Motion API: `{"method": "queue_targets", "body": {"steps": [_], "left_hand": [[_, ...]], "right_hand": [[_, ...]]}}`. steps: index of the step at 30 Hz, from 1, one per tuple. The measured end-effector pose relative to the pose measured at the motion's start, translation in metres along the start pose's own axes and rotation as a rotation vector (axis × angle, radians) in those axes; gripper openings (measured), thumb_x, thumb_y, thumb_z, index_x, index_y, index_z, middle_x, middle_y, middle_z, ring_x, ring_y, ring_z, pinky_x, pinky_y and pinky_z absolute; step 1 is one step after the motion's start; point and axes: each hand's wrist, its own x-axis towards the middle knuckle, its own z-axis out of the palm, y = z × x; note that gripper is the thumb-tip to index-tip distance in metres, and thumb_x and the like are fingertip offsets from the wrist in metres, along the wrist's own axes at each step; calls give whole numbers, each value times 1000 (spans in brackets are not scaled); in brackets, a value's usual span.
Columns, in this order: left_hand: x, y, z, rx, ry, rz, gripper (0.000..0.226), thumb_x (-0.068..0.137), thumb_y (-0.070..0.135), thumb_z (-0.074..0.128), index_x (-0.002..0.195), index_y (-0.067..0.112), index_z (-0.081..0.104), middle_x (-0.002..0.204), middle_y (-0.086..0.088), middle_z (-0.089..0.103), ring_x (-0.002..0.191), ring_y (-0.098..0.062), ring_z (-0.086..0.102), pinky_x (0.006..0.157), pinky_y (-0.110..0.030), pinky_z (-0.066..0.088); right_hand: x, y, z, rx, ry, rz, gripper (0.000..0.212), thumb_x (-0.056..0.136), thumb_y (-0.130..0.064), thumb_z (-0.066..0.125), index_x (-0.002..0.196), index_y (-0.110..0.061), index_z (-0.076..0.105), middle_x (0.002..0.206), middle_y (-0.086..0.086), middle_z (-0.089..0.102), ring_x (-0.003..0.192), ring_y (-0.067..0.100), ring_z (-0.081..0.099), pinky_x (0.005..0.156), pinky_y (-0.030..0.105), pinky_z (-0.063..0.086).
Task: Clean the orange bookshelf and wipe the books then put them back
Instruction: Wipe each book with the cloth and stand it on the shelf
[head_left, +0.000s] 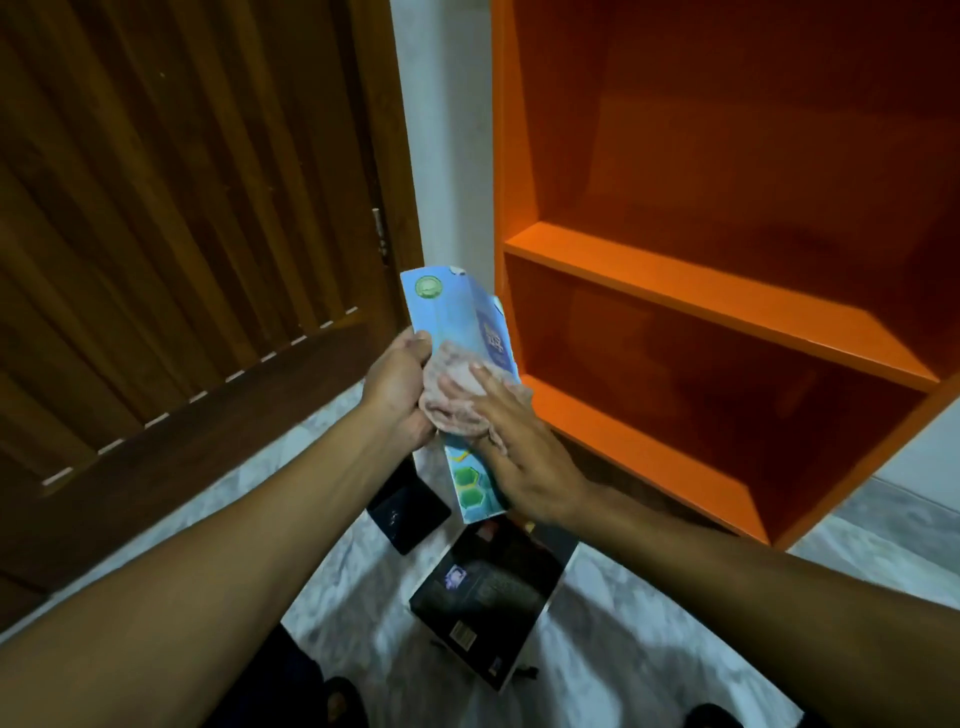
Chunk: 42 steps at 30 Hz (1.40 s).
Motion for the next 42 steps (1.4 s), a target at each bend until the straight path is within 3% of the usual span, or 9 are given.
{"method": "queue_targets", "body": {"steps": [4, 8, 11, 14, 19, 24, 28, 34, 42], "left_hand": [[5, 18, -18, 46, 53, 72, 29, 107, 18, 35, 103, 15, 63, 101, -13, 74, 84, -31, 72, 77, -48, 59], [2, 29, -30, 219, 63, 167, 28, 106, 18, 38, 98, 17, 64, 96, -9, 74, 80, -26, 70, 75, -42, 59], [0, 31, -32, 325, 32, 265, 27, 107, 18, 39, 102, 19, 65, 108, -11, 73, 87, -26, 70, 78, -40, 57], [-5, 34, -32, 379, -40, 350, 26, 106, 15, 40, 106, 20, 65, 107, -7, 73, 86, -20, 72, 70, -31, 57], [-19, 42, -26, 430, -243, 366, 24, 105, 17, 43, 113, 21, 65, 106, -5, 76, 89, -21, 73, 73, -34, 59], [-29, 47, -23, 482, -295, 441, 22, 103, 21, 48, 110, 28, 68, 106, -4, 75, 91, -23, 72, 77, -42, 58], [-28, 60, -34, 497, -338, 458, 20, 97, 25, 60, 114, 35, 64, 120, -5, 71, 107, -31, 69, 87, -54, 55], [-11, 65, -36, 764, -367, 361, 28, 97, 9, 60, 119, 25, 64, 115, -6, 73, 104, -28, 71, 87, -53, 57], [42, 82, 27, 705, -274, 512, 20, 95, 8, 62, 103, 25, 69, 101, -14, 73, 92, -29, 74, 77, -57, 60]], "right_hand": [[-17, 0, 9, 72, -127, -36, 33, 102, -17, 50, 134, -15, 56, 155, -1, 41, 145, 5, 30, 119, 27, 25], [-22, 5, 6, 42, -246, 6, 24, 99, -16, 51, 122, -13, 58, 120, 3, 65, 109, 14, 59, 92, 18, 43], [-19, 18, -3, 46, -284, 180, 13, 101, -28, 52, 108, -19, 59, 101, -4, 67, 90, 8, 60, 80, 27, 44], [-19, 35, -12, 157, -180, 461, 33, 96, -53, 49, 90, -21, 52, 77, -6, 52, 62, 8, 46, 66, 34, 39], [0, 51, -33, 624, -17, 624, 51, 94, -35, 62, 139, -24, 41, 130, -1, 57, 110, 11, 62, 84, 28, 55], [8, 43, -42, 699, 153, 538, 29, 99, -18, 57, 127, -19, 57, 121, 0, 70, 105, 17, 70, 91, 41, 57], [18, 27, -60, 675, 260, 452, 27, 100, -9, 52, 126, -11, 59, 117, 2, 72, 102, 16, 71, 82, 28, 58], [45, 0, -118, 607, 308, 417, 21, 101, -23, 53, 119, -19, 63, 115, 1, 73, 104, 23, 71, 89, 45, 57], [112, -5, -190, 390, 493, 414, 26, 95, -28, 64, 117, -21, 54, 102, 15, 69, 87, 30, 70, 76, 49, 57]]}}
